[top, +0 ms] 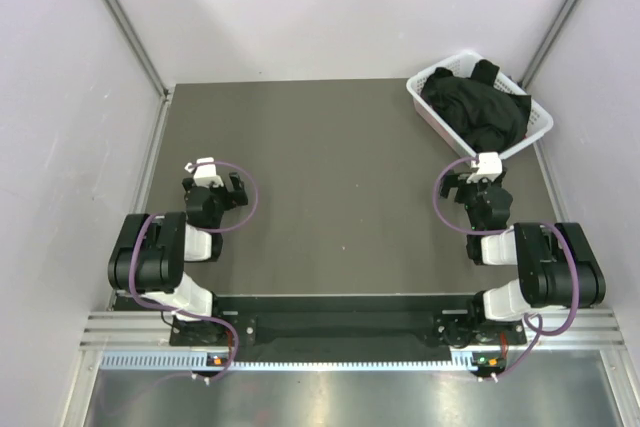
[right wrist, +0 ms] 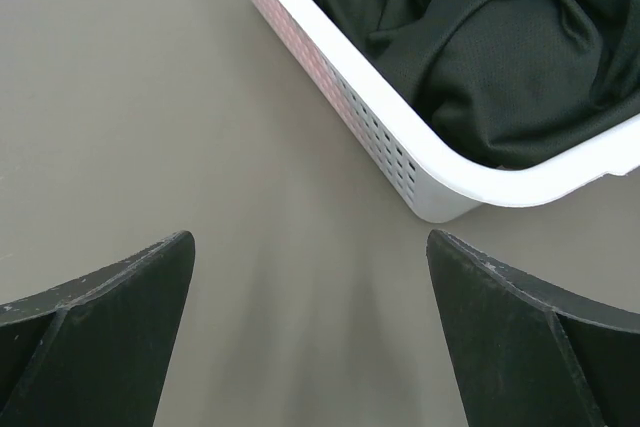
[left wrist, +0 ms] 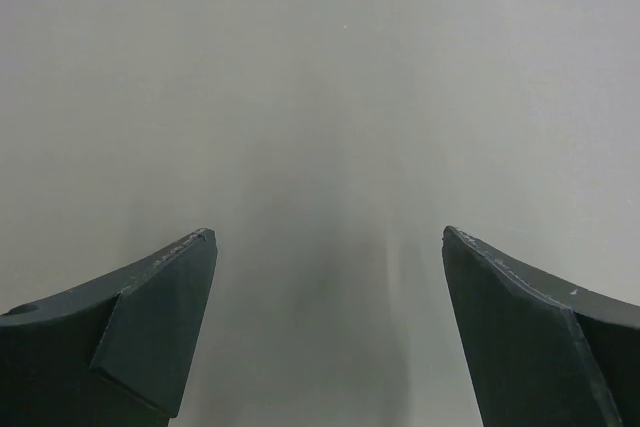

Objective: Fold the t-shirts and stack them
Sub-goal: Grab the tshirt from the pile, then move the tshirt to the center of the board, then flatten the tshirt out

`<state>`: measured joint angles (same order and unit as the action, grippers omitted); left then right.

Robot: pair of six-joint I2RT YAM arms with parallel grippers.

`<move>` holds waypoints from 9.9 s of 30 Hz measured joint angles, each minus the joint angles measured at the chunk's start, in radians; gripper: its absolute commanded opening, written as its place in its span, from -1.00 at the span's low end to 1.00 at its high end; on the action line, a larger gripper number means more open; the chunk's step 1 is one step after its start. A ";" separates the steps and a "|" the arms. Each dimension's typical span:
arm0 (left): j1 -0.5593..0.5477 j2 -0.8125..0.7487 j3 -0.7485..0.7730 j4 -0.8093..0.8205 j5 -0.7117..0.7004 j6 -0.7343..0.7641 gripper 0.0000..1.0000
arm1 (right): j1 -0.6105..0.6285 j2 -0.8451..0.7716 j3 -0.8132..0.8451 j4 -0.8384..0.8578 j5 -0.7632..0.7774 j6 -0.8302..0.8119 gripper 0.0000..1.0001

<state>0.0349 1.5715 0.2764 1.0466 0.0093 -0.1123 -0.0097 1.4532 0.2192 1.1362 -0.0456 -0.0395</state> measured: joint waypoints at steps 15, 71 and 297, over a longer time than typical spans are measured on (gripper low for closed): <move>-0.223 -0.359 0.150 -0.441 -0.073 -0.005 0.98 | 0.012 -0.043 -0.001 -0.033 0.024 -0.006 0.99; -0.206 -0.478 0.614 -1.366 0.444 -0.515 0.75 | -0.033 0.569 1.466 -1.620 -0.012 0.496 -1.00; -0.297 -0.231 1.382 -2.110 -0.334 -0.355 -0.86 | 0.248 -0.047 1.368 -2.045 0.141 0.410 -1.00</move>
<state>-0.2623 1.3407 1.6581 -1.0637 -0.3244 -0.4675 0.2386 1.4067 1.5875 -0.9089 0.0956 0.3710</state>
